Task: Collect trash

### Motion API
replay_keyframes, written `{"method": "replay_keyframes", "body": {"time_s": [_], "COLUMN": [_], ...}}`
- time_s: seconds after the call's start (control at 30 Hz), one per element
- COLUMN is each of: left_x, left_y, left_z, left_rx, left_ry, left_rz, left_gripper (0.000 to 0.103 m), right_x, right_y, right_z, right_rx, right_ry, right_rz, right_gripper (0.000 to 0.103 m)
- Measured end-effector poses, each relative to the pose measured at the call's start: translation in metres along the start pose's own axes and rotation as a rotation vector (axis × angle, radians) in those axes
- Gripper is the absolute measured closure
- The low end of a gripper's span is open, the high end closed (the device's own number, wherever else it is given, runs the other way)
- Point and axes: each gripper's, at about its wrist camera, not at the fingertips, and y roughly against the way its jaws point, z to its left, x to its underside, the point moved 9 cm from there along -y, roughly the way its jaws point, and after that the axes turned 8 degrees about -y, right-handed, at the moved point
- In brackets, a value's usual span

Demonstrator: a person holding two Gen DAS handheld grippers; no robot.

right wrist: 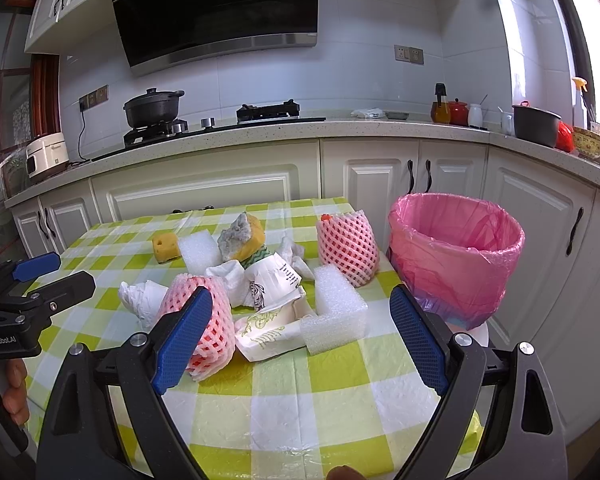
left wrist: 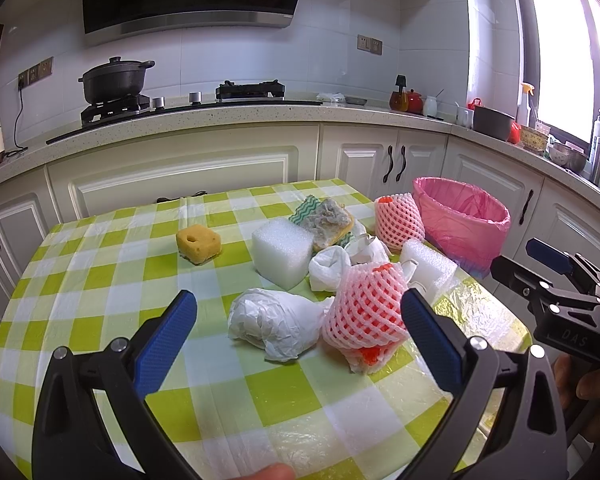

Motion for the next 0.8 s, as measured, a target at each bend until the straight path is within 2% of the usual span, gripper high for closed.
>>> {"method": "replay_keyframes", "body": {"time_s": [0.8], "left_x": [0.0], "left_y": [-0.0024], "left_z": [-0.0027], "left_rx": [0.0], "left_ry": [0.0], "left_rz": [-0.002], "left_gripper": [0.004], "right_x": [0.0001], "right_y": [0.0001], "right_z": [-0.0002], "right_rx": [-0.001], "right_ry": [0.001], "right_rz": [-0.001], "right_gripper": [0.018]}}
